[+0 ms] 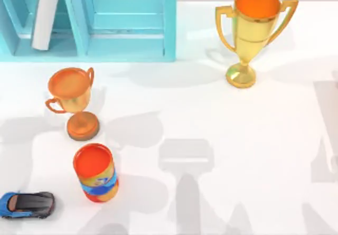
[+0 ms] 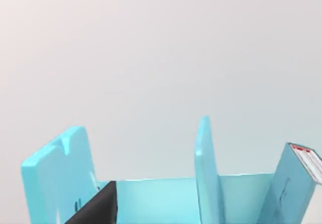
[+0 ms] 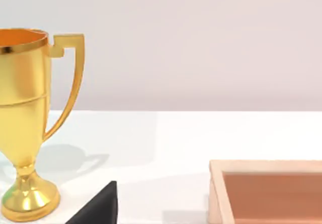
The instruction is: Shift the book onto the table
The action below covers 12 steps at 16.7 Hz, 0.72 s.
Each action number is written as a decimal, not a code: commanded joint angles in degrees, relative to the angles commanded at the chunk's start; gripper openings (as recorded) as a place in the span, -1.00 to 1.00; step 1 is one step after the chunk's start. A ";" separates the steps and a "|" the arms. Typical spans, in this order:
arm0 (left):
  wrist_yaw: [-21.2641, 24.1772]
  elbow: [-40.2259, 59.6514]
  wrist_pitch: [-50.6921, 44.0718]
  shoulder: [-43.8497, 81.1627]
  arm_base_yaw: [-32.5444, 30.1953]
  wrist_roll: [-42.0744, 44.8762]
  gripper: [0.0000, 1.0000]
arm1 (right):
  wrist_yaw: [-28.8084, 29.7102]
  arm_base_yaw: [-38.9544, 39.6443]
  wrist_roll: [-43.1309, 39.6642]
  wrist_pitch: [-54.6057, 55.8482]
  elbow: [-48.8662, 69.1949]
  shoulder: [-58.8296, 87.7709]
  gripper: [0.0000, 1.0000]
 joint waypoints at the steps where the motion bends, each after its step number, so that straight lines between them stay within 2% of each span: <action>1: -0.46 1.65 4.28 6.54 0.35 1.34 1.00 | 0.00 0.00 0.00 0.00 0.00 0.00 1.00; 8: -2.57 12.41 32.56 55.45 -0.27 9.83 1.00 | 0.00 0.00 0.00 0.00 0.00 0.00 1.00; 12: -2.65 18.67 44.86 76.12 -3.07 12.77 1.00 | 0.00 0.00 0.00 0.00 0.00 0.00 1.00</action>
